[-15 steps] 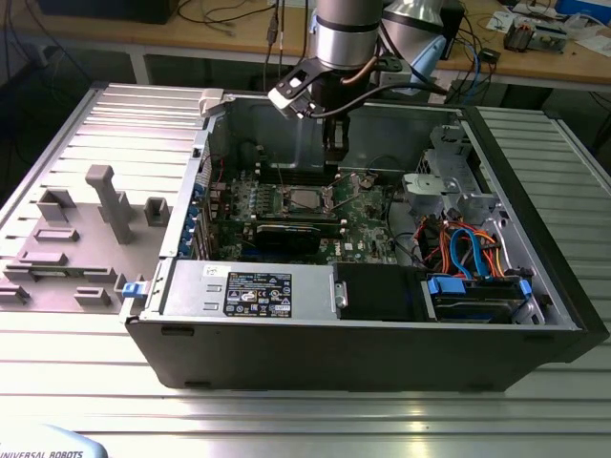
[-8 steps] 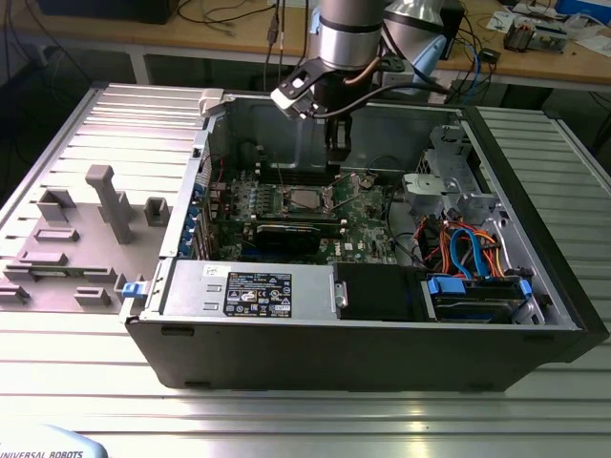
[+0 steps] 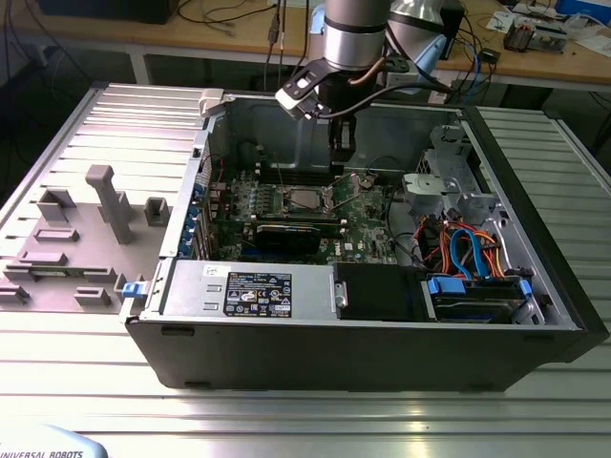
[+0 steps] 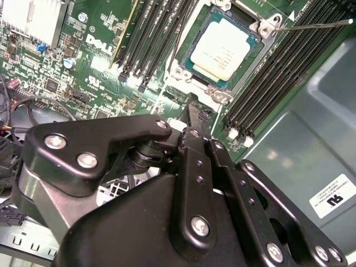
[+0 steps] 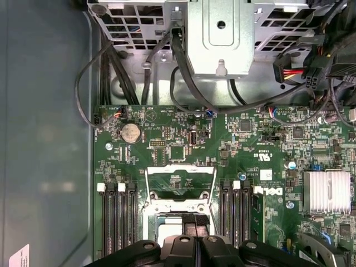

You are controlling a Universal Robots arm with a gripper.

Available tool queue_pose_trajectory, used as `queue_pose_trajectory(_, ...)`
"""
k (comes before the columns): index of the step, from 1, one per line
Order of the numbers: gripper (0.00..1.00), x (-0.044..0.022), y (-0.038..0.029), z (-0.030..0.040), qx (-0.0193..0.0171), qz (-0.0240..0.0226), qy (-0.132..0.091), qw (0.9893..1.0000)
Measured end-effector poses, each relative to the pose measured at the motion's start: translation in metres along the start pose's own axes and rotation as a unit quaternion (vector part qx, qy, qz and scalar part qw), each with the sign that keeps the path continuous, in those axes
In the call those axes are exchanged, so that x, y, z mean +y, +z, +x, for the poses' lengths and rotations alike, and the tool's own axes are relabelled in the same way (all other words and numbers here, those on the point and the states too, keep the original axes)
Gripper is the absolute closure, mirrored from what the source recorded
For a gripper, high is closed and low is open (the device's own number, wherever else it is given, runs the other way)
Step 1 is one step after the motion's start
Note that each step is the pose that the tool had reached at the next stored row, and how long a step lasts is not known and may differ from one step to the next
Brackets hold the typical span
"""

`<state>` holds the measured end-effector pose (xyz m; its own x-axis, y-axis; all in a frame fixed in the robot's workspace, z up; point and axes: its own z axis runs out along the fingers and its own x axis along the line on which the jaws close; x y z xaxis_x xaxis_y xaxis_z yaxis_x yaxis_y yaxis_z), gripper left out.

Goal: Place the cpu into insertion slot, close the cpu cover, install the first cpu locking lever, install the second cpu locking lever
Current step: 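Close the cpu cover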

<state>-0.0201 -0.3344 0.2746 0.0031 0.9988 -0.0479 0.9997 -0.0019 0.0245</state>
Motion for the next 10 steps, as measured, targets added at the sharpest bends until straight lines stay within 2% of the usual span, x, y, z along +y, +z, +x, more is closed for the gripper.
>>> queue_pose_trajectory(10,0.89,0.0037,0.0002,0.0,0.0,0.0,0.0,1.0)
